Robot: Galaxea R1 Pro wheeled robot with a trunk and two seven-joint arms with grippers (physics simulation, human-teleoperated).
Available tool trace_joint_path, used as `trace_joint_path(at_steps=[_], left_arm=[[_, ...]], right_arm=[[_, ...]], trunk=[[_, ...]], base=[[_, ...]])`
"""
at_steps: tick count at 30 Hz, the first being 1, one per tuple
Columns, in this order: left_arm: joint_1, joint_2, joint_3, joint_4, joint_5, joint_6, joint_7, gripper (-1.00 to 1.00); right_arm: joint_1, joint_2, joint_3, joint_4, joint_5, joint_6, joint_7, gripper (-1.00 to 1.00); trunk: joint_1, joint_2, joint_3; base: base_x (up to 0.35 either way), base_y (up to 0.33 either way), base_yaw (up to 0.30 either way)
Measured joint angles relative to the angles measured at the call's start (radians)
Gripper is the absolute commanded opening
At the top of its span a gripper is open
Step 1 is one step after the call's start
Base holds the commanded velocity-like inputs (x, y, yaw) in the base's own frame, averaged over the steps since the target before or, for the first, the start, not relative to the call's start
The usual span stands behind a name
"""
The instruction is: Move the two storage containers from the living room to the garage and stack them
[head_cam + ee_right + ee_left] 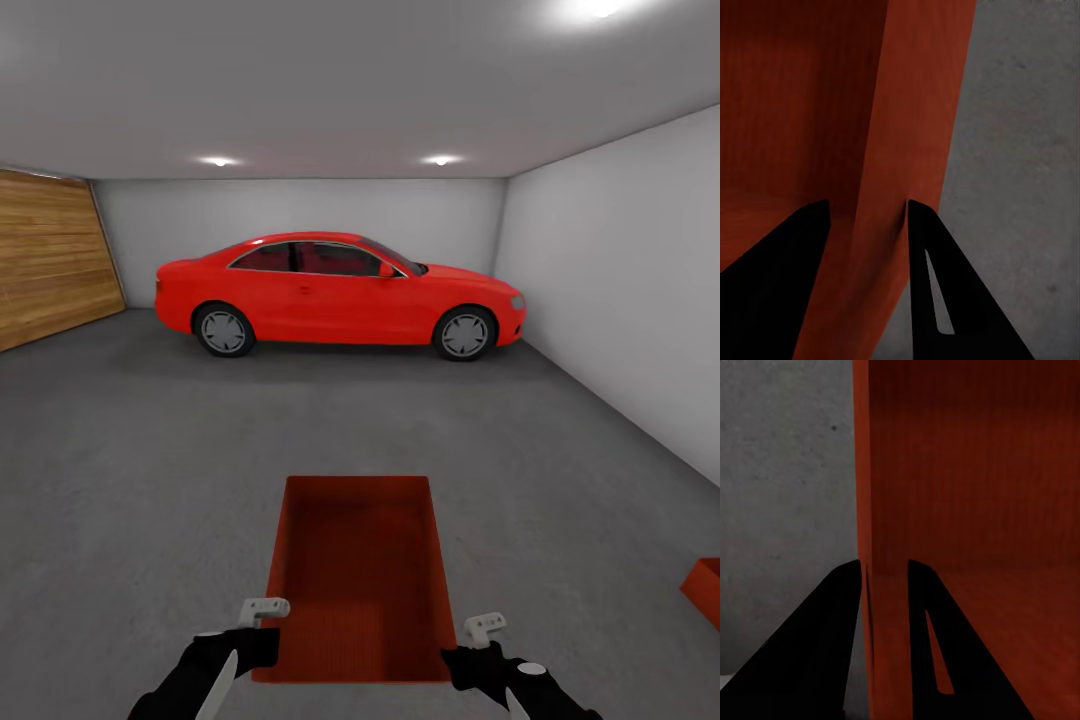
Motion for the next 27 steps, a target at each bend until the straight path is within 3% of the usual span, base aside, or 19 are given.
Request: trace_joint_path(at_steps=[8, 27], left_arm=[[0.000, 0.000, -0.001, 0.000, 0.000, -0.002, 0.000, -1.00], [0.000, 0.000, 0.000, 0.000, 0.001, 0.001, 0.000, -1.00]], right_arm=[[0.000, 0.000, 0.000, 0.000, 0.000, -0.002, 0.000, -1.00], [0.000, 0.000, 0.000, 0.000, 0.000, 0.001, 0.000, -1.00]], trunk=[[0.000, 0.000, 0.000], [0.000, 0.000, 0.000]], base=[[0.258, 0.000, 0.000], [0.016, 0.000, 0.000]])
